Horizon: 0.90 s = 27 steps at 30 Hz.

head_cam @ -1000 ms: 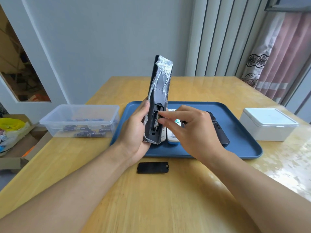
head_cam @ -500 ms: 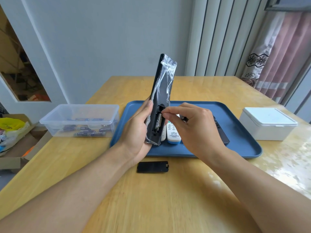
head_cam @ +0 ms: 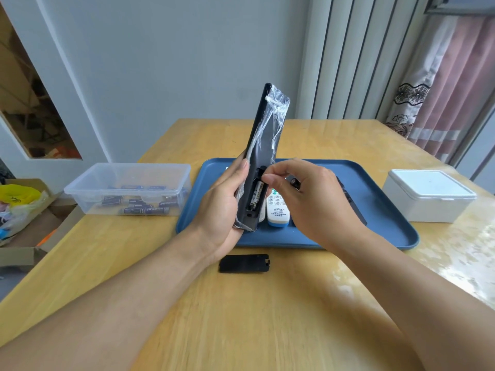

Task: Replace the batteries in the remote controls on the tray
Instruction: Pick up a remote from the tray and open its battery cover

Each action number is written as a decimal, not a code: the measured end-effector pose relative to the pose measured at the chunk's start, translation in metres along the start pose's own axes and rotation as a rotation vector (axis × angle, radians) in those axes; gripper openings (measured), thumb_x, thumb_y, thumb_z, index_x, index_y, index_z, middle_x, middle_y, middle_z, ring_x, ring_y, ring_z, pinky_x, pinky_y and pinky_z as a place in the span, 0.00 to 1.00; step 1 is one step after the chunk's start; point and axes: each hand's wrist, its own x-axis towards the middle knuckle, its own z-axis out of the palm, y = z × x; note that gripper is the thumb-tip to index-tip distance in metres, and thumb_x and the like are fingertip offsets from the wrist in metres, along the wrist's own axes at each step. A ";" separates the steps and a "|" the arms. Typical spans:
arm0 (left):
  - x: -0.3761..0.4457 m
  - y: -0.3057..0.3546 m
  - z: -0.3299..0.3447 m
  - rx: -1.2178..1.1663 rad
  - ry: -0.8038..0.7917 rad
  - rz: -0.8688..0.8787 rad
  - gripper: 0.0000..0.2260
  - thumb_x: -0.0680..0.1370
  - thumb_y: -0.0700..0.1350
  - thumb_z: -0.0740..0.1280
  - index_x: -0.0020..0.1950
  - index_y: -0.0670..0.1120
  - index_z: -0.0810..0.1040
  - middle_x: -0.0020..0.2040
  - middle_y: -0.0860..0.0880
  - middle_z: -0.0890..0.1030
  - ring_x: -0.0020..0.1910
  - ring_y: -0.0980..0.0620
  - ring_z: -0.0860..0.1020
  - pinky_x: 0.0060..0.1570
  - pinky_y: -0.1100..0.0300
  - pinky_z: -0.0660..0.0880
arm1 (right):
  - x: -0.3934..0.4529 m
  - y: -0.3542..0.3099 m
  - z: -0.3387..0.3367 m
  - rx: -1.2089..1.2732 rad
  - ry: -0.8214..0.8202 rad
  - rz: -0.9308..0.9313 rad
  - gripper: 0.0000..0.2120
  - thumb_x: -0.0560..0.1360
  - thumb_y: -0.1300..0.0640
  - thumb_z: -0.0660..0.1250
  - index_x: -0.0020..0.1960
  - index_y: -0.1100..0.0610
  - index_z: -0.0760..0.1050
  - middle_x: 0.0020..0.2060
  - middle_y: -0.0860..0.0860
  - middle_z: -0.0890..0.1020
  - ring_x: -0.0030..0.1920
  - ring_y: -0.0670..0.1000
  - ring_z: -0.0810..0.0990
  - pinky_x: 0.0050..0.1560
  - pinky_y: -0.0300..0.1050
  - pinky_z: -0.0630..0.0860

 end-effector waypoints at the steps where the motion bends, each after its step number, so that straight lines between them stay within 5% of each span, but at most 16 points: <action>1: 0.000 0.000 0.000 0.003 0.001 0.004 0.18 0.86 0.49 0.56 0.74 0.47 0.73 0.61 0.50 0.82 0.56 0.54 0.81 0.61 0.56 0.75 | 0.000 0.000 -0.001 -0.004 -0.016 0.010 0.06 0.80 0.50 0.67 0.44 0.46 0.79 0.29 0.34 0.76 0.27 0.41 0.73 0.30 0.31 0.65; 12: 0.000 -0.003 0.000 0.028 -0.005 0.010 0.17 0.86 0.50 0.56 0.73 0.52 0.74 0.62 0.52 0.82 0.56 0.55 0.81 0.59 0.56 0.75 | 0.001 -0.004 -0.007 -0.014 -0.137 0.056 0.09 0.83 0.50 0.63 0.45 0.49 0.76 0.24 0.31 0.74 0.23 0.45 0.68 0.27 0.33 0.65; 16: 0.000 -0.004 0.000 0.009 0.016 -0.001 0.18 0.85 0.51 0.57 0.74 0.51 0.74 0.63 0.51 0.82 0.57 0.54 0.81 0.56 0.57 0.76 | -0.001 -0.001 -0.002 0.096 -0.081 0.071 0.07 0.80 0.49 0.66 0.45 0.49 0.77 0.34 0.38 0.81 0.22 0.46 0.67 0.25 0.33 0.63; 19: 0.000 -0.004 0.000 0.007 0.014 0.003 0.18 0.86 0.52 0.56 0.74 0.51 0.73 0.64 0.50 0.82 0.58 0.54 0.81 0.53 0.59 0.77 | -0.002 0.001 0.003 0.194 0.011 0.152 0.08 0.75 0.45 0.72 0.43 0.48 0.79 0.39 0.41 0.84 0.32 0.44 0.77 0.34 0.37 0.72; 22: 0.000 -0.004 0.001 0.020 0.027 0.034 0.18 0.86 0.50 0.56 0.75 0.51 0.72 0.67 0.49 0.80 0.64 0.52 0.79 0.59 0.56 0.77 | -0.002 0.001 0.003 0.182 0.044 0.218 0.10 0.71 0.42 0.75 0.42 0.47 0.81 0.39 0.38 0.84 0.40 0.38 0.80 0.40 0.34 0.72; 27: 0.000 -0.005 0.002 0.046 0.021 0.108 0.18 0.86 0.45 0.58 0.76 0.52 0.71 0.70 0.52 0.78 0.70 0.51 0.75 0.74 0.48 0.67 | -0.004 -0.002 0.004 0.310 -0.001 0.290 0.10 0.73 0.44 0.75 0.41 0.51 0.83 0.31 0.39 0.81 0.24 0.36 0.73 0.32 0.34 0.62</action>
